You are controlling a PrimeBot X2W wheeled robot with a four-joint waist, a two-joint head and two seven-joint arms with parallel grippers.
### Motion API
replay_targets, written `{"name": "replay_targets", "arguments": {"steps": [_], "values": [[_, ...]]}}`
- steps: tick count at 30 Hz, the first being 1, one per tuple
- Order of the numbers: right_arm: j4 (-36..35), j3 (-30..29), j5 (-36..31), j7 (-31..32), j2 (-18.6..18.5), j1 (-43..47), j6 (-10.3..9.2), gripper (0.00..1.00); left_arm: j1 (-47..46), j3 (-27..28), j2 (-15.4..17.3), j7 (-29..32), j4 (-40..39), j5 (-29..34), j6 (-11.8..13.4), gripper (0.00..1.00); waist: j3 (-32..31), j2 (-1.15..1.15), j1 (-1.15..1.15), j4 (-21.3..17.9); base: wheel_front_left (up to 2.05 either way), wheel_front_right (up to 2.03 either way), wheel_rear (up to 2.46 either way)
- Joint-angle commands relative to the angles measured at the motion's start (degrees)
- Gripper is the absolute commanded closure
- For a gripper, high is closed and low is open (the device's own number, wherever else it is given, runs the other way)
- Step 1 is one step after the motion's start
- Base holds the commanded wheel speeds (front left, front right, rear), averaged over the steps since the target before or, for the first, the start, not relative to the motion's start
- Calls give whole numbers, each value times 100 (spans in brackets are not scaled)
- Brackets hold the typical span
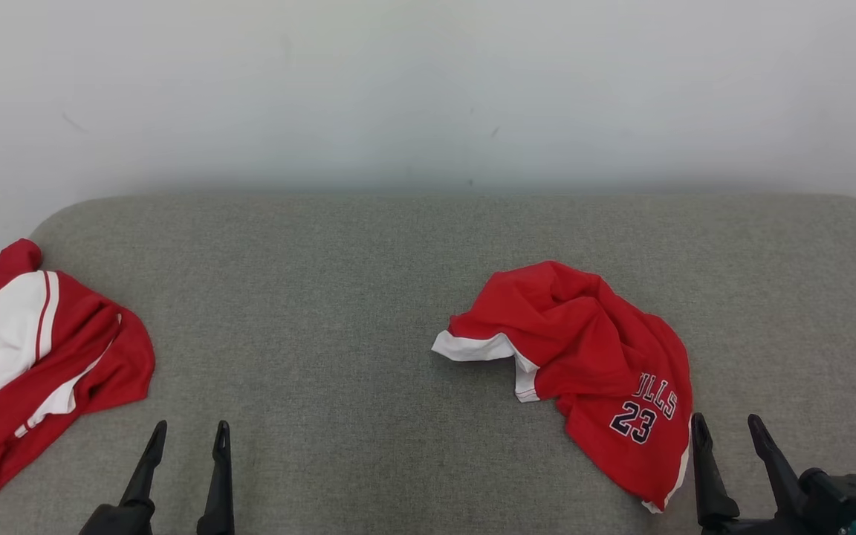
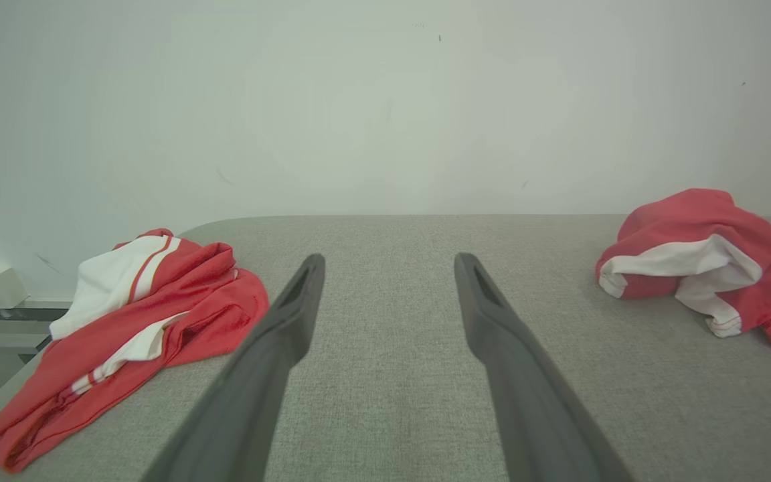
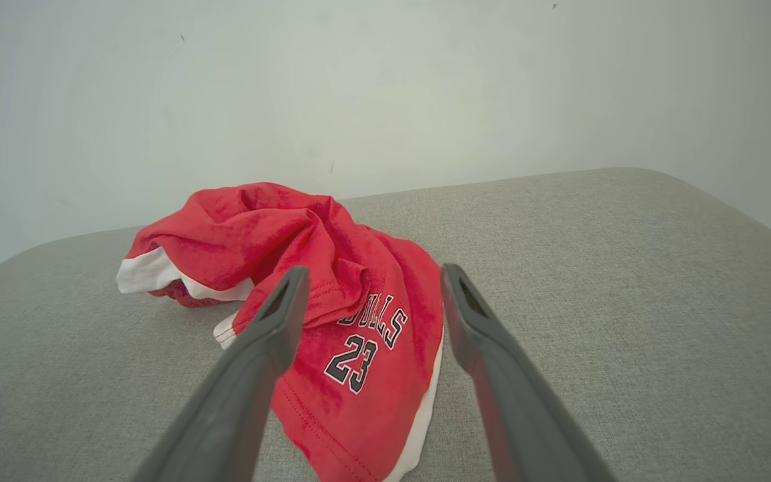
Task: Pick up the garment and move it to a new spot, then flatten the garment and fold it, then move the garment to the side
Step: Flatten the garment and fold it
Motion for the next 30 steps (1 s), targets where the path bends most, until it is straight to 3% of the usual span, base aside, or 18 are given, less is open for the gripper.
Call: {"name": "replay_targets", "arguments": {"steps": [1,14,30], "values": [[17,23,34,-28,-28,35,20,0,-55,-7,-16,-19,20,13,0,0,7,0,0,35,0,0,0],[624,1041,17,109,-376,-727,20,0,-270,-257,-124,-19,61,-2,-29,0,137,0,0,505,0,0,0],[3341,2162,-104,12,-914,-2584,15,0,-633,-518,-271,-19,176,-136,-48,0,610,0,0,1273,0,0,0]]}}
